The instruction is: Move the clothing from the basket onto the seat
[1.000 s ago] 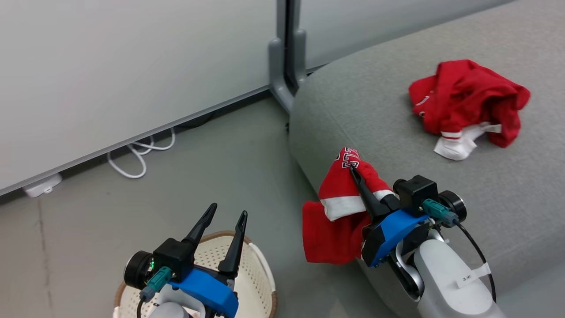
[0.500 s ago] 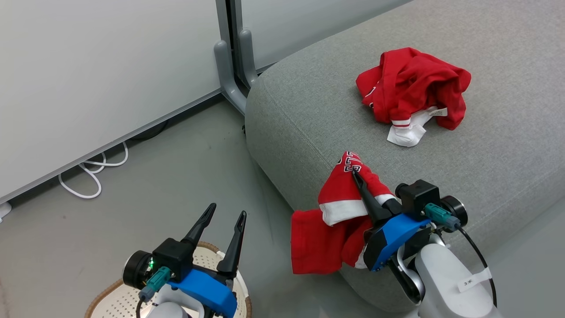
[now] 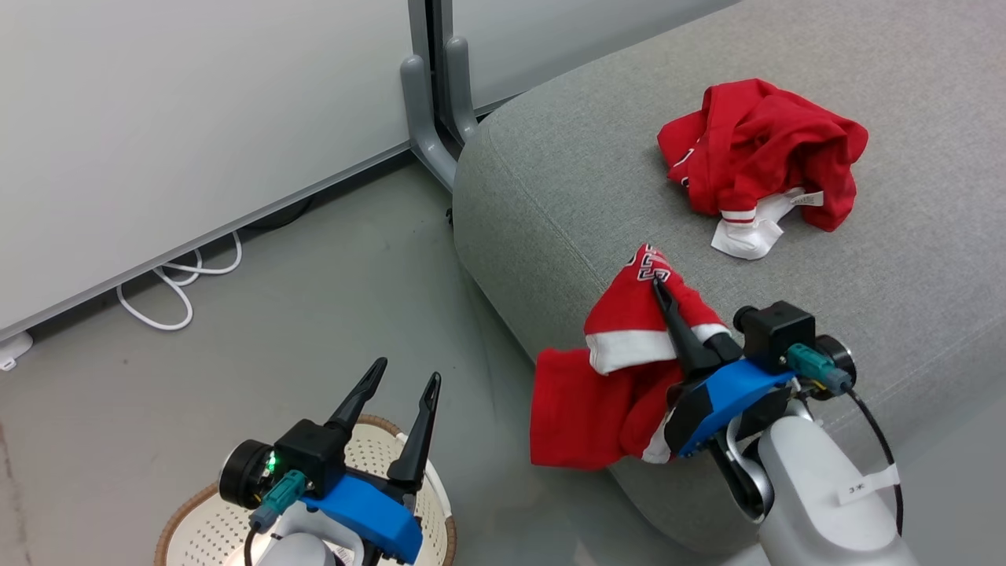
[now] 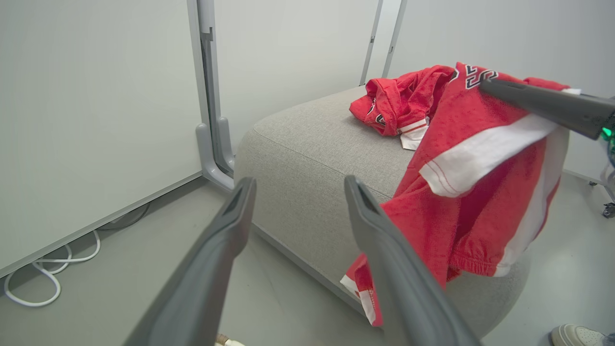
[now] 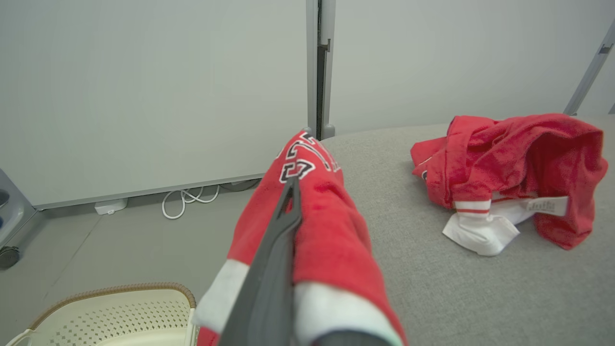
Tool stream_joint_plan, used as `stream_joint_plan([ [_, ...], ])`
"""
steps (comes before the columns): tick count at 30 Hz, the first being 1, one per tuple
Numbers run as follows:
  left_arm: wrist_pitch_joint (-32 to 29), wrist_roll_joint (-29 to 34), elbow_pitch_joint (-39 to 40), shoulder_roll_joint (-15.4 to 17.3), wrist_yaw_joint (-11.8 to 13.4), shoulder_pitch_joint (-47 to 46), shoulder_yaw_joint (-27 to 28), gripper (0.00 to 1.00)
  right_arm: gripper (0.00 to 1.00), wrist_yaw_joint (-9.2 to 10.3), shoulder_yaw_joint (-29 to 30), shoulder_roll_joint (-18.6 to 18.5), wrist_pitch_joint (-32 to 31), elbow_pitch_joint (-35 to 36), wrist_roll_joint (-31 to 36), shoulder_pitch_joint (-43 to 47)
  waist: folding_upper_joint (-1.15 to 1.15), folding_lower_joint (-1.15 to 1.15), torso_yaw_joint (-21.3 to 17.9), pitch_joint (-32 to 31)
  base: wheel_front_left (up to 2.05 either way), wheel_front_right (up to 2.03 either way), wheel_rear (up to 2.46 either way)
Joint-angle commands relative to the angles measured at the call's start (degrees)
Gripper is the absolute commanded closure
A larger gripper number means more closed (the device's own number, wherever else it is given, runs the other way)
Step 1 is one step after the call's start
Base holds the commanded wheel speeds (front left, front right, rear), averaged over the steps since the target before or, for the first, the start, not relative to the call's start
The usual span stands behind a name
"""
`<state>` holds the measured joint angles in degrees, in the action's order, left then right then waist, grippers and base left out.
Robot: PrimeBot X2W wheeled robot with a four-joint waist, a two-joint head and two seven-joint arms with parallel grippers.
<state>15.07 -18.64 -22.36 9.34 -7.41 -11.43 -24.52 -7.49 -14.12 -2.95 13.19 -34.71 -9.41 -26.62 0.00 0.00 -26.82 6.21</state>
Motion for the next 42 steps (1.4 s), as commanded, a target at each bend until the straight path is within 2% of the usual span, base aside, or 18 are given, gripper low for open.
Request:
stream_joint_plan([
  [1, 0.2, 0.3, 0.1, 0.4, -0.1, -1.0, 0.3, 0.0, 1.0, -0.01, 0.6, 0.1, 0.2, 0.6, -0.2, -1.1, 0.0, 0.0, 0.2, 0.4, 0.0, 0.0, 0.0],
  [5, 0.2, 0.6, 0.5, 0.7, -0.1, -1.6, 0.4, 0.0, 1.0, -0.01, 3.2, -1.5, -1.1, 1.9, 0.6, -3.9, 0.0, 0.0, 0.7, 1.5, 0.0, 0.0, 0.0],
  [11, 0.2, 1.2, 1.2, 1.3, -0.1, -3.1, 0.1, 0.0, 1.0, -0.01, 8.7, -5.2, -6.9, 5.5, 2.7, -11.1, 0.0, 0.0, 1.7, 4.1, 0.0, 0.0, 0.0],
  [18, 0.2, 1.6, 2.7, 2.8, -0.1, -5.8, -0.7, 0.0, 1.0, -0.01, 15.0, -10.8, -13.7, 8.1, 1.3, -21.7, 0.0, 0.0, 3.1, 9.0, 0.0, 0.0, 0.0],
  [21, 0.2, 2.0, 3.5, 3.6, -0.1, -7.6, -1.5, 0.0, 1.0, -0.01, 18.5, -12.9, -15.3, 7.9, 0.8, -26.1, 0.0, 0.0, 4.2, 11.7, 0.0, 0.0, 0.0],
  [24, 0.2, 2.2, 4.4, 4.3, -0.1, -9.8, -2.8, 0.0, 1.0, 0.0, 21.6, -16.6, -16.1, 7.8, 1.6, -29.8, 0.0, 0.0, 5.7, 14.7, 0.0, 0.0, 0.0],
  [34, 0.2, 3.8, 8.8, 8.6, -0.1, -16.4, -5.0, 0.0, 1.0, -0.01, 36.4, -26.5, -14.3, 9.1, 1.0, -34.7, 0.0, 0.0, 10.2, 26.6, 0.0, 0.0, 0.0],
  [36, 0.2, 4.2, 10.1, 9.2, -0.1, -17.7, -5.1, 0.0, 1.0, -0.01, 40.2, -27.2, -12.7, 7.5, 1.0, -32.4, 0.0, 0.0, 11.3, 29.4, 0.0, 0.0, 0.0],
  [39, 0.2, 4.8, 11.6, 9.6, -0.1, -19.2, -5.1, 0.0, 1.0, -0.01, 42.7, -26.9, -10.7, 5.7, 2.5, -30.0, 0.0, 0.0, 12.3, 32.0, 0.0, 0.0, 0.0],
  [42, 0.2, 5.2, 12.9, 9.9, -0.1, -20.1, -4.8, 0.0, 1.0, -0.01, 44.3, -25.2, -8.4, 2.9, 3.2, -28.4, 0.0, 0.0, 12.6, 34.1, 0.0, 0.0, 0.0],
])
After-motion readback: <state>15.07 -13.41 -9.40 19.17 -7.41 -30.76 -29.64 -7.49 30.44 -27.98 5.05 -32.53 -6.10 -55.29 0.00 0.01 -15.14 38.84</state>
